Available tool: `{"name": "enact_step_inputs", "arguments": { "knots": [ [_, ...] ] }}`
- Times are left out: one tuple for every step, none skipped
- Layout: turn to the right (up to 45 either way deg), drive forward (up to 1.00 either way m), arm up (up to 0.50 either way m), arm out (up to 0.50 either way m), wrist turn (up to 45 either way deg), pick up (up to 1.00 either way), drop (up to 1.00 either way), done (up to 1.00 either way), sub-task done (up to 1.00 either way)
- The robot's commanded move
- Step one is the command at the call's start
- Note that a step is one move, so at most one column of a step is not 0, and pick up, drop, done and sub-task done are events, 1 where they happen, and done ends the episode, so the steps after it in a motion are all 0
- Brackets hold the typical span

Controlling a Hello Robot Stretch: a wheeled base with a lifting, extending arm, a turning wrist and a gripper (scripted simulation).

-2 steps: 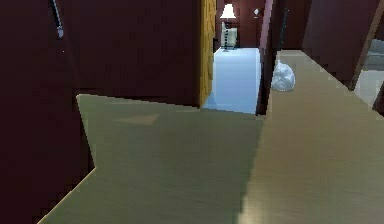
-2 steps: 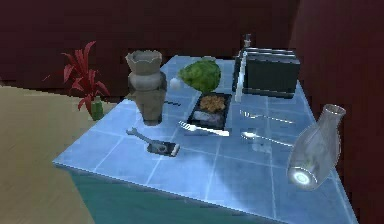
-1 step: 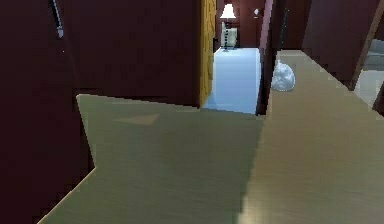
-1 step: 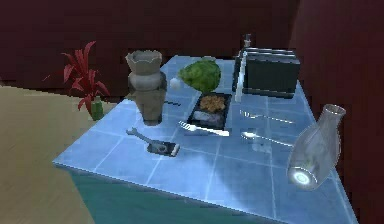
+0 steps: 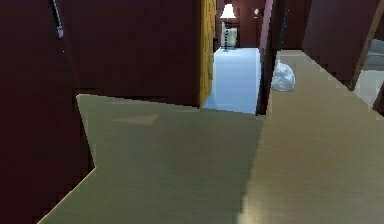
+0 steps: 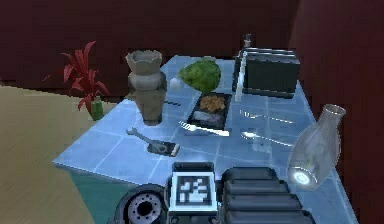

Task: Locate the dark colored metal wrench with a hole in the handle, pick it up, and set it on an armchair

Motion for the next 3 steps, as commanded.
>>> {"name": "enact_step_inputs", "arguments": {
  "knots": [
    [0.0, 0.0, 0.0, 0.22, 0.0, 0.0, 0.0, 0.0, 0.0],
    [0.0, 0.0, 0.0, 0.0, 45.0, 0.0, 0.0, 0.0, 0.0],
    [0.0, 0.0, 0.0, 0.0, 45.0, 0.0, 0.0, 0.0, 0.0]
  ]
}}
